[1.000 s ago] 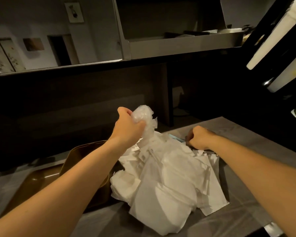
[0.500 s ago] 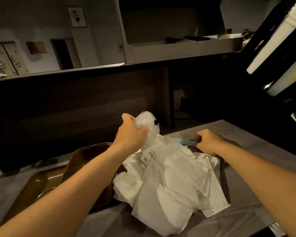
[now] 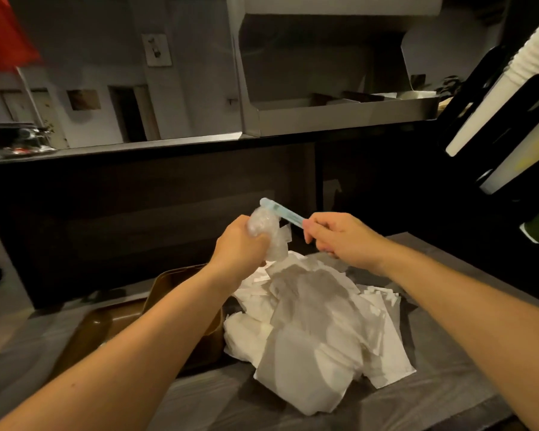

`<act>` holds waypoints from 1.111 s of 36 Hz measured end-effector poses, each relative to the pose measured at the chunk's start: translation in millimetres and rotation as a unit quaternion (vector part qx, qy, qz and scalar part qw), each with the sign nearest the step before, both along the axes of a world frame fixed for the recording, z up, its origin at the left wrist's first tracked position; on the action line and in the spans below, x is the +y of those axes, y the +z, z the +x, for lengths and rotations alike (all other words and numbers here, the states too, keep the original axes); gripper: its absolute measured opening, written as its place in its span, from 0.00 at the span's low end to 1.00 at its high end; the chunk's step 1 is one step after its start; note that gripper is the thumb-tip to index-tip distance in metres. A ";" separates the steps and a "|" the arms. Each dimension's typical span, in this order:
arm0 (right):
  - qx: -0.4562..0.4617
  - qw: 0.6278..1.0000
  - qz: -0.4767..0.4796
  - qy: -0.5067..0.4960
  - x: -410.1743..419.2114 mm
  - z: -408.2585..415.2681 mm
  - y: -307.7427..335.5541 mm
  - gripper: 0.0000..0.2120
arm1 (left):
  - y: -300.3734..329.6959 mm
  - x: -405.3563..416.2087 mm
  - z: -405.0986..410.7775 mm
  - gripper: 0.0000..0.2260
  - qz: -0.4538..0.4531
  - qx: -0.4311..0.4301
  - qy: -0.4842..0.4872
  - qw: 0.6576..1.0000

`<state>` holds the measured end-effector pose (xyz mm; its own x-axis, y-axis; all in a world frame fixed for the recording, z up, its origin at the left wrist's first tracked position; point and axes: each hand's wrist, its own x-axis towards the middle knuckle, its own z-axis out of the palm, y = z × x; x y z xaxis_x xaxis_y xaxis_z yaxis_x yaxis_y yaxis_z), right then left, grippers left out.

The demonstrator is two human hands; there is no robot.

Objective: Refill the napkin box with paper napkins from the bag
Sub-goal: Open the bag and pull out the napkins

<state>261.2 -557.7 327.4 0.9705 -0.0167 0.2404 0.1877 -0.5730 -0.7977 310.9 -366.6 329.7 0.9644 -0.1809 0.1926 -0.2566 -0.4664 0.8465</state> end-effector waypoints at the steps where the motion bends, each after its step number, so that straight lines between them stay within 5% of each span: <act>1: 0.006 1.000 -0.003 0.012 7.4 -2.4 2.9 0.17 | 1.4 3.1 -2.5 0.09 -0.019 0.005 -0.006 1.000; 9: 0.034 0.998 0.001 0.054 61.4 -12.1 15.6 0.16 | 20.7 41.1 -33.2 0.07 -0.255 0.129 -0.116 0.951; 12: 0.070 0.993 0.021 0.093 78.1 -10.5 19.7 0.17 | 23.4 64.1 -33.6 0.15 -0.268 0.111 -0.071 0.954; 18: 0.020 0.996 -0.002 0.087 115.2 -3.9 23.0 0.15 | 25.1 103.2 -41.0 0.14 -0.280 0.053 -0.012 0.958; 22: 0.026 0.991 0.095 0.091 134.4 3.9 25.6 0.29 | 29.0 128.0 -45.7 0.11 -0.338 0.041 0.000 0.940; 25: 0.053 0.968 0.200 0.140 147.4 7.7 25.8 0.21 | 29.2 145.5 -47.1 0.13 -0.361 0.050 -0.001 0.931; 30: 0.021 0.966 0.219 0.137 171.5 15.4 30.6 0.05 | 28.9 175.4 -44.4 0.13 -0.259 0.017 0.032 0.965; 36: 0.007 0.972 0.212 0.103 194.7 28.1 29.8 0.05 | 27.8 207.0 -41.5 0.12 -0.228 0.061 -0.005 0.972; 40: 0.028 0.966 0.245 0.073 209.9 43.2 21.3 0.12 | 17.0 219.4 -27.7 0.10 -0.172 0.012 0.089 0.981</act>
<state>304.4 -347.8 348.7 0.9825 0.0237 0.1850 0.1864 -0.0941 -0.9780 283.2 -147.2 346.8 0.9798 0.0623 0.1902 -0.1756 -0.1887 0.9662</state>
